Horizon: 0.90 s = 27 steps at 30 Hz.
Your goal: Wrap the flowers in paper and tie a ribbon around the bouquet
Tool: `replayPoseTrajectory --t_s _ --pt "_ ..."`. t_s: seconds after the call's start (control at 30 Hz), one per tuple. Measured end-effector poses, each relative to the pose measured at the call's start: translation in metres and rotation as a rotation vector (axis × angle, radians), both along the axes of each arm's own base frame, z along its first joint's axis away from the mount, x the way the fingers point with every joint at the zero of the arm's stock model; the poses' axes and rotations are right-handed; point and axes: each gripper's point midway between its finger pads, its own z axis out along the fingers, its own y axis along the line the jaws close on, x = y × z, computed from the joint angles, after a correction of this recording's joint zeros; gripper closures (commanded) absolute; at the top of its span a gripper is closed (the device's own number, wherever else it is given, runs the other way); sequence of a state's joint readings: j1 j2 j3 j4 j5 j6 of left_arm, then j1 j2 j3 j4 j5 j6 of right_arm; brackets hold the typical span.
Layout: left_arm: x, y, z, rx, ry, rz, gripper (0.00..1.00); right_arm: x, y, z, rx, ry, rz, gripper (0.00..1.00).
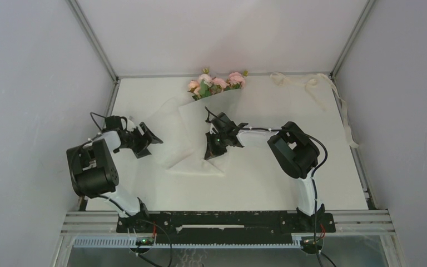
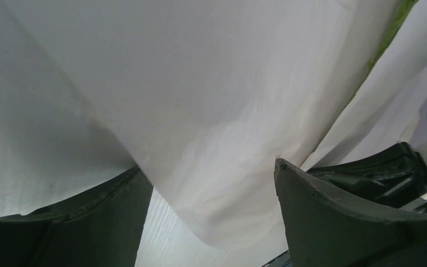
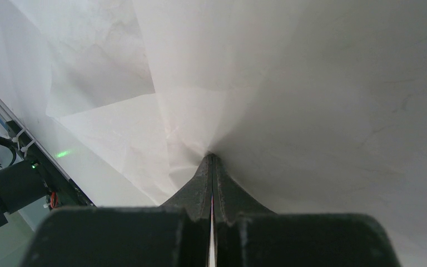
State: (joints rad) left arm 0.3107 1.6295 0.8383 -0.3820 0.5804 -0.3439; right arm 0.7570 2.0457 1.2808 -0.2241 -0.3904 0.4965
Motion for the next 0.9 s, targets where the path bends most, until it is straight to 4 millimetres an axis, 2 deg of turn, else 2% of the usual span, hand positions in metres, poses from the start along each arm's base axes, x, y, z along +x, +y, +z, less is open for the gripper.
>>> replayPoseTrajectory --t_s 0.07,0.13,0.33,0.47,0.6,0.7,0.8,0.9 --pt "0.003 -0.003 -0.001 -0.021 -0.004 0.002 0.37 0.0 0.0 0.0 0.0 0.0 0.0 1.0" --pt "0.003 -0.004 -0.003 -0.033 -0.004 0.007 0.55 0.0 0.0 0.0 0.001 0.001 0.0 1.0" --pt "-0.006 -0.009 -0.012 -0.035 0.024 0.002 0.99 0.0 0.0 0.0 0.001 0.001 0.0 1.0" --pt "-0.004 -0.011 -0.006 -0.037 -0.002 -0.012 1.0 0.0 0.0 0.0 0.002 0.002 0.0 1.0" --pt "-0.001 -0.025 0.017 -0.008 -0.084 -0.091 1.0 0.0 0.0 0.0 0.002 0.008 -0.007 1.0" --pt "0.007 -0.064 0.053 0.02 -0.206 -0.269 1.0 -0.001 0.0 -0.001 0.017 0.024 -0.022 1.0" --pt "0.018 -0.121 0.099 0.013 -0.362 -0.483 1.0 -0.001 0.0 -0.001 0.047 0.044 -0.036 1.0" --pt "0.02 -0.174 0.134 -0.022 -0.467 -0.65 1.0 -0.001 0.0 -0.001 0.08 0.056 -0.058 1.0"
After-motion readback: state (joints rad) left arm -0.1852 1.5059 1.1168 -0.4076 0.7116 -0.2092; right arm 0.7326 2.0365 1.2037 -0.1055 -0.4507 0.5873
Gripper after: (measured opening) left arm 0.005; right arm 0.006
